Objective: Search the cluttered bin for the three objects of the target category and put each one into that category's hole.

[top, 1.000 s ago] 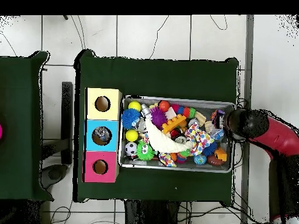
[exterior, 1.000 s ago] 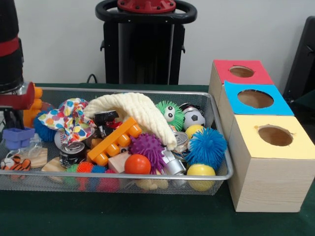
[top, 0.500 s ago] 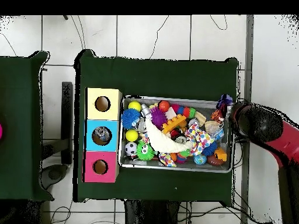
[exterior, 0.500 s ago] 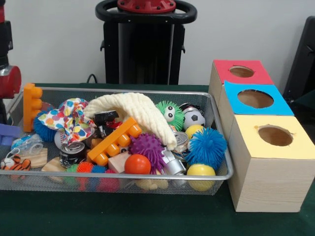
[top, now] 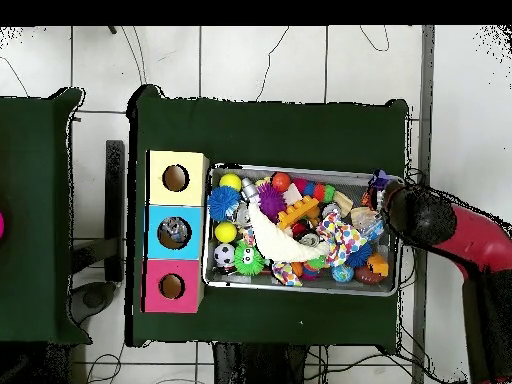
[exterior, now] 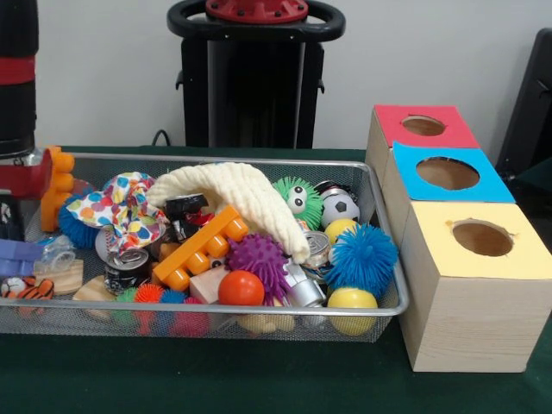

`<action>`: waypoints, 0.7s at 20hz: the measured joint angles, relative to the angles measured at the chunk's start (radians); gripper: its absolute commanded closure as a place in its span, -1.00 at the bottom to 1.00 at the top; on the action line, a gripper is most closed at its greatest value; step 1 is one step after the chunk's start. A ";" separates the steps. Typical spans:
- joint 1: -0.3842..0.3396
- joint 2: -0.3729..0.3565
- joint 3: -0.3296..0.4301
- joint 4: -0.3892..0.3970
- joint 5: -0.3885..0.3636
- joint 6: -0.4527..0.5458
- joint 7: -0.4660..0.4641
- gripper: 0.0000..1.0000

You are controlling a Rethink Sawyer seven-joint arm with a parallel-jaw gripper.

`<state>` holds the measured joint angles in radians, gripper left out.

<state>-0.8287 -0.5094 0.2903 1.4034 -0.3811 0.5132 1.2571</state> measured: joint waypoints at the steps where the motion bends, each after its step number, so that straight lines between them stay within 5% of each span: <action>1: -0.008 0.006 0.011 0.003 0.002 0.000 0.000 1.00; 14: -0.261 0.077 0.256 0.129 -0.011 0.009 -0.006 1.00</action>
<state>-1.0898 -0.4324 0.5464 1.5327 -0.3924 0.5225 1.2513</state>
